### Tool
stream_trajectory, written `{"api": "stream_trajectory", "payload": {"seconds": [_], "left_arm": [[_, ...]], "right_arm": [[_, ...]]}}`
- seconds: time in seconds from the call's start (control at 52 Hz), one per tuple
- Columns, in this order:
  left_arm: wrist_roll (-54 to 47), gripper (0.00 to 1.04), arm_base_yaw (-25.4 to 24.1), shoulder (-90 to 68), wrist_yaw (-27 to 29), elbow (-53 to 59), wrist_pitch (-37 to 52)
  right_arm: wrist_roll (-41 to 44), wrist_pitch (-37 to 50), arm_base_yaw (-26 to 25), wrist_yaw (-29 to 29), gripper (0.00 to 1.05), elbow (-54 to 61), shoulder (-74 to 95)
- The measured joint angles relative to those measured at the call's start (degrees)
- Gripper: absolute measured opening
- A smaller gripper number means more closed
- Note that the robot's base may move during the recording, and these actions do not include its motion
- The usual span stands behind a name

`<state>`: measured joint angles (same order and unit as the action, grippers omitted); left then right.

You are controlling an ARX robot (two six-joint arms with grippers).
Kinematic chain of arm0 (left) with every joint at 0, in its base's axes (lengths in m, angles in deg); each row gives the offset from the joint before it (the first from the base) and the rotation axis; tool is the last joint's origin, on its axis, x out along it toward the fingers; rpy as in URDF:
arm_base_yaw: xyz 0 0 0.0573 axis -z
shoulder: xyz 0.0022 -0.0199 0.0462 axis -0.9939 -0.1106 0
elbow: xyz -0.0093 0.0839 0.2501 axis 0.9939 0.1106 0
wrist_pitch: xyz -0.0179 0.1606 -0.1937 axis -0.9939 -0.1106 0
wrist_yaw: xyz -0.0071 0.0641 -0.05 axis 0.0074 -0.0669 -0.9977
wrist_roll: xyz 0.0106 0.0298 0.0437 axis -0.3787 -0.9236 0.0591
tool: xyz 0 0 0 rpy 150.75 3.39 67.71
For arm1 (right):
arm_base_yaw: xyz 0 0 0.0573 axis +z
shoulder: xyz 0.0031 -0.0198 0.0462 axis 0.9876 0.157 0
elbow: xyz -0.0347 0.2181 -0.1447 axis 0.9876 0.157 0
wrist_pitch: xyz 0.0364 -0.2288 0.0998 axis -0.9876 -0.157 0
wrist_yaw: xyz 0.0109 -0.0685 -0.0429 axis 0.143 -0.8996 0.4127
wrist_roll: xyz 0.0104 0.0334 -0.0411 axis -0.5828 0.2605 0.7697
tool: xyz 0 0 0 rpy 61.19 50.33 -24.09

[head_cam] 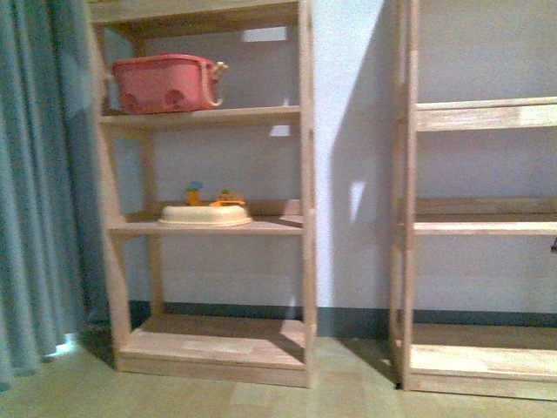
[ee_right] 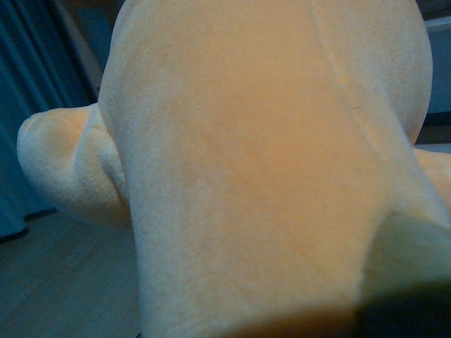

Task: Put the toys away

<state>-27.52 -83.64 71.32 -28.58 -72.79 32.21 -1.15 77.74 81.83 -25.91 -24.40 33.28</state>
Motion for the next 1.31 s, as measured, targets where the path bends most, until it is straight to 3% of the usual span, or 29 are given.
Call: {"api": "stream_trajectory", "payload": {"seconds": [1.308], "left_arm": [[0.0, 0.99, 0.0, 0.0, 0.0, 0.0, 0.0]], "right_arm": [[0.0, 0.0, -0.1, 0.2, 0.22, 0.0, 0.0]]}}
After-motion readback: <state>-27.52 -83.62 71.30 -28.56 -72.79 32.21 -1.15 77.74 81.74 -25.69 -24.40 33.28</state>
